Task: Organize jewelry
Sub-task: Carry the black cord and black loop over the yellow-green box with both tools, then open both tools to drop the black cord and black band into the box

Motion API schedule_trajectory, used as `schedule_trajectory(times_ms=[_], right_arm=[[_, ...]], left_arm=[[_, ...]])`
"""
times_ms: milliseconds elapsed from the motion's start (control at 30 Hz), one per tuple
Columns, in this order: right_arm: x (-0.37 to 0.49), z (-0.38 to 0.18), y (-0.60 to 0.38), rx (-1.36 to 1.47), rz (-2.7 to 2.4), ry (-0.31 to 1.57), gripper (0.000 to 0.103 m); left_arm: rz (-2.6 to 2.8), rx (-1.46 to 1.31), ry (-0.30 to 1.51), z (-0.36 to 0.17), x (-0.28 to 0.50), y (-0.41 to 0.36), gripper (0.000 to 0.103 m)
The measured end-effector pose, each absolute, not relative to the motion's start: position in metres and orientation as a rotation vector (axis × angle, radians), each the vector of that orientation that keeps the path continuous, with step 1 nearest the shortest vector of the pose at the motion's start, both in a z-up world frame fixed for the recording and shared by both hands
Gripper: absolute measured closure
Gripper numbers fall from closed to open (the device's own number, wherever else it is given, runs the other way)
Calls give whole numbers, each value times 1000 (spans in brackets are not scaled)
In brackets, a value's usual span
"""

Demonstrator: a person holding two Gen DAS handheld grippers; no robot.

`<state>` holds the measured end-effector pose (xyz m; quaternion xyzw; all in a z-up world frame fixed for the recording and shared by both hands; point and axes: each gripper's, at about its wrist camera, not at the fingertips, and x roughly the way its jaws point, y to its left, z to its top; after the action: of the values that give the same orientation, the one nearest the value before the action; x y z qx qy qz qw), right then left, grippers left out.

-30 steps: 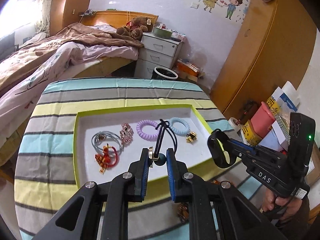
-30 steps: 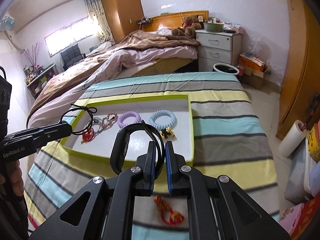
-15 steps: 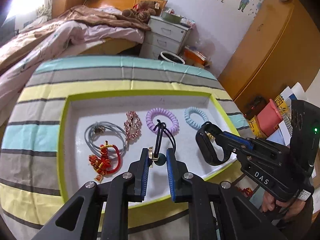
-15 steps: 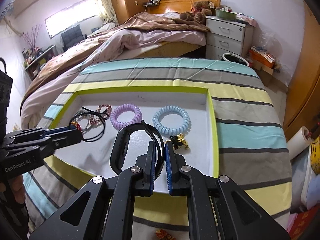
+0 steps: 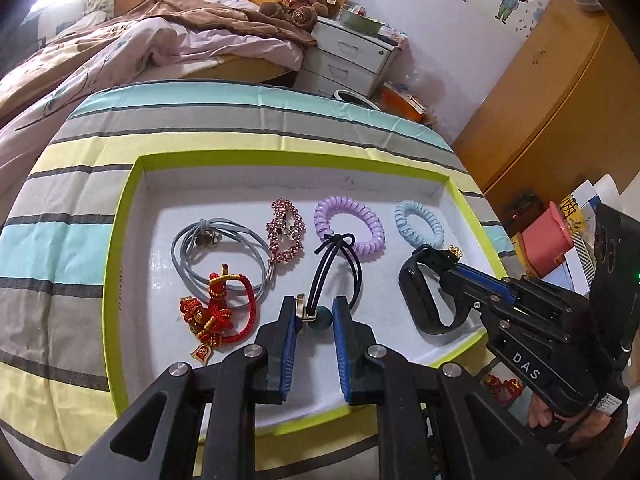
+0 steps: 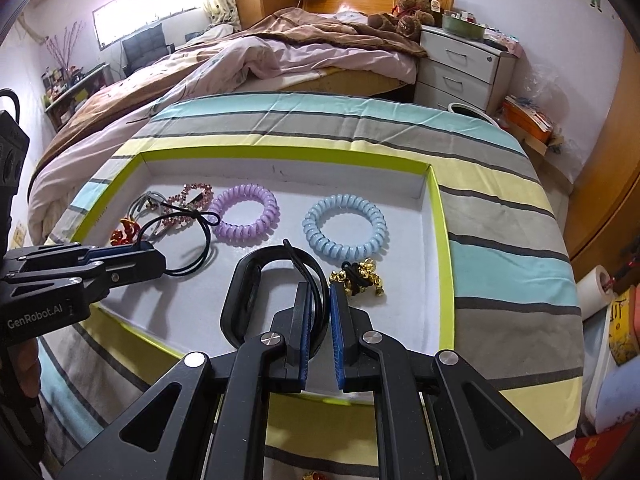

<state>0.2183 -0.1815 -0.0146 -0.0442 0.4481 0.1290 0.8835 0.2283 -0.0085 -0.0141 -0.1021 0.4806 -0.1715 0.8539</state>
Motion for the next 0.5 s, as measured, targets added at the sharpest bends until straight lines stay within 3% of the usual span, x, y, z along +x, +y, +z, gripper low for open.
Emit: schedule_trajectory(times_ms=[233, 400, 500], right_arm=[[219, -16, -180, -103, 260, 934, 93], [218, -13, -181, -99, 259, 923, 91], [217, -11, -181, -90, 263, 917, 88]], left_arm=[[-365, -209, 1008, -13, 228, -8, 83], [-353, -205, 1001, -11, 226, -10, 61], [-348, -209, 1001, -10, 225, -9, 60]])
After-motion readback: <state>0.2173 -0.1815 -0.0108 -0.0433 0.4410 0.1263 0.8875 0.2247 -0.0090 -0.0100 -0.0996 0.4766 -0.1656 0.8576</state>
